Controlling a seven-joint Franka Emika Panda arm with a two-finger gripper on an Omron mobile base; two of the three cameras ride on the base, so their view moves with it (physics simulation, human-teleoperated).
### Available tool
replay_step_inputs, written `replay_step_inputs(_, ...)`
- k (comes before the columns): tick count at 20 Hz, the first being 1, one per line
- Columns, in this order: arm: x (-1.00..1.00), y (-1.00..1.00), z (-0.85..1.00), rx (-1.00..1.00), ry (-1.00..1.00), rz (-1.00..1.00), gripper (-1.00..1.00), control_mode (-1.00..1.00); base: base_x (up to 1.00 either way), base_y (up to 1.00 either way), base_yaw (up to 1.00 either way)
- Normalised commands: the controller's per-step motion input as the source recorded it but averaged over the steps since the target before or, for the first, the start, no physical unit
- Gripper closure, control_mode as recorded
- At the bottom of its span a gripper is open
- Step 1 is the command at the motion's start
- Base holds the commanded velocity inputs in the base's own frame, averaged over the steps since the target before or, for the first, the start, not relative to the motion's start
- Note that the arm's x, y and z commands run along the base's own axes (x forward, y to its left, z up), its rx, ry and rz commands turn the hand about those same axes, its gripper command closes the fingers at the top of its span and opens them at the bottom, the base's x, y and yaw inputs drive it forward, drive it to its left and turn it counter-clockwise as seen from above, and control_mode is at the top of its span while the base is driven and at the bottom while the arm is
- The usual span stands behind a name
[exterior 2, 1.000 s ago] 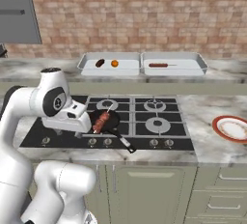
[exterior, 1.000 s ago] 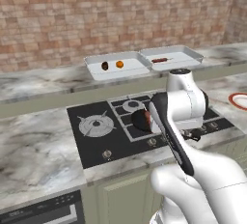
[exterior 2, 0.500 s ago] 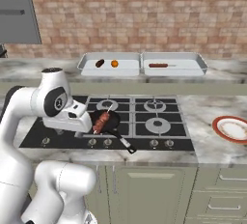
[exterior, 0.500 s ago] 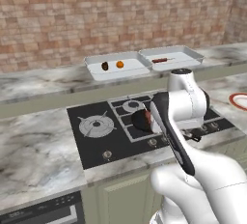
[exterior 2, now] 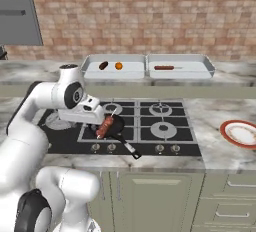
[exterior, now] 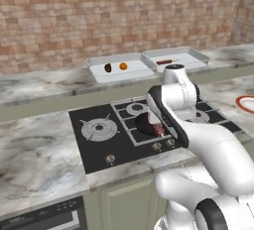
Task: Place the cold items (sweet potato and tangerine) from the fridge in one tupperware on the dining counter. Place the warm items (kebab skewer and hot dog) in the stove area in another tupperware.
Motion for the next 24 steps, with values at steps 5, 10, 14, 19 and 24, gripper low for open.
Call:
replay_step_inputs(5,1.00,0.00,-0.16,0.00,0.13,0.00,-1.00,-1.00,0.00,0.00,0.00)
replay_step_inputs(10,1.00,-0.15,-0.35,0.00,0.08,-0.06,-1.00,-1.00,0.00,0.00,0.00)
replay_step_inputs(14,1.00,-0.16,-0.57,0.00,0.00,-0.11,-1.00,-1.00,0.00,0.00,0.00)
replay_step_inputs(19,0.64,0.02,-0.43,0.00,-0.01,-0.02,-1.00,-1.00,0.00,0.00,0.00)
replay_step_inputs(24,0.02,0.00,-0.33,0.00,0.04,0.00,-1.00,-1.00,0.00,0.00,0.00)
